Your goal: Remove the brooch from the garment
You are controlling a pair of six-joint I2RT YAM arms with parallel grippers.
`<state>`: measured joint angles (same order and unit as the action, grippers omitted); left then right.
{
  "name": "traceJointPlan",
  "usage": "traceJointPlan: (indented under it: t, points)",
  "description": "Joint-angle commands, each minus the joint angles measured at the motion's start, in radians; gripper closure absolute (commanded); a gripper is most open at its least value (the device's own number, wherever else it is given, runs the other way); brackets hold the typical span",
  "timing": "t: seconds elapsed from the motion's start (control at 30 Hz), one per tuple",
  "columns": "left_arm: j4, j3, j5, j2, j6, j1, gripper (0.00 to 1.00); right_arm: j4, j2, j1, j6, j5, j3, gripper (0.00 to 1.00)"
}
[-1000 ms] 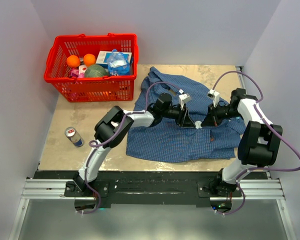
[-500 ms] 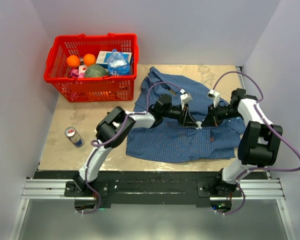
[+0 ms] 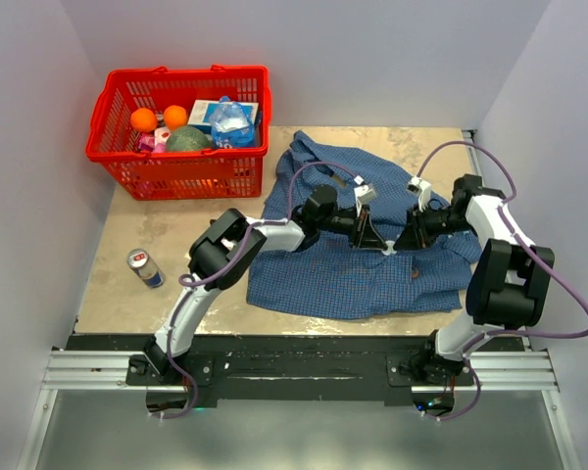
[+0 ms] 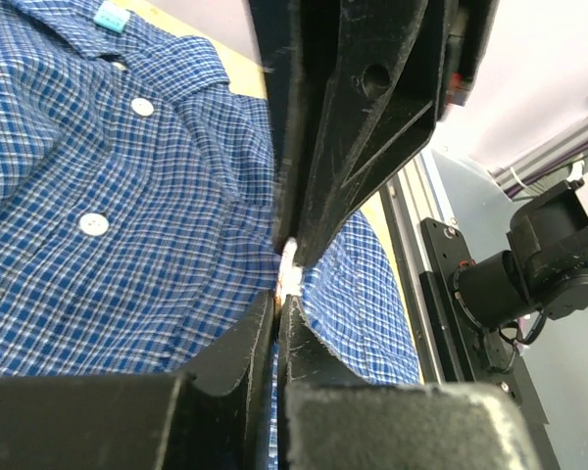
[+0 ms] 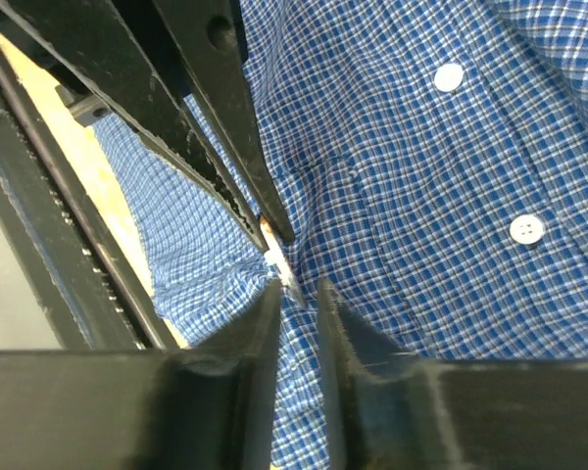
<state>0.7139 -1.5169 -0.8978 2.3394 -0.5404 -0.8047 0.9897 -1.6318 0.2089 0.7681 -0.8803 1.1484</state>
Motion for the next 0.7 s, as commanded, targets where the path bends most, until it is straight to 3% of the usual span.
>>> traceJointPlan:
  t: [0.0, 0.07, 0.17, 0.53, 0.67]
  points:
    - [-0.072, -0.02, -0.015, -0.052, 0.042, -0.014, 1.0, -0.055, 0.119, -0.002, 0.003, 0.007, -0.024, 0.67]
    - [-0.099, -0.019, -0.001, -0.071, 0.063, -0.013, 1.0, -0.079, 0.174, -0.008, 0.016, 0.021, -0.059, 0.56]
    - [-0.143, -0.016, 0.016, -0.1, 0.092, -0.01, 1.0, -0.069, 0.202, -0.04, 0.049, 0.049, -0.085, 0.51]
    - [-0.283, -0.02, 0.077, -0.169, 0.154, 0.009, 1.0, -0.029, 0.181, -0.08, 0.177, 0.102, -0.134, 0.49]
    - [-0.289, -0.019, 0.079, -0.172, 0.155, 0.012, 1.0, -0.042, 0.173, -0.086, 0.177, 0.113, -0.145, 0.53]
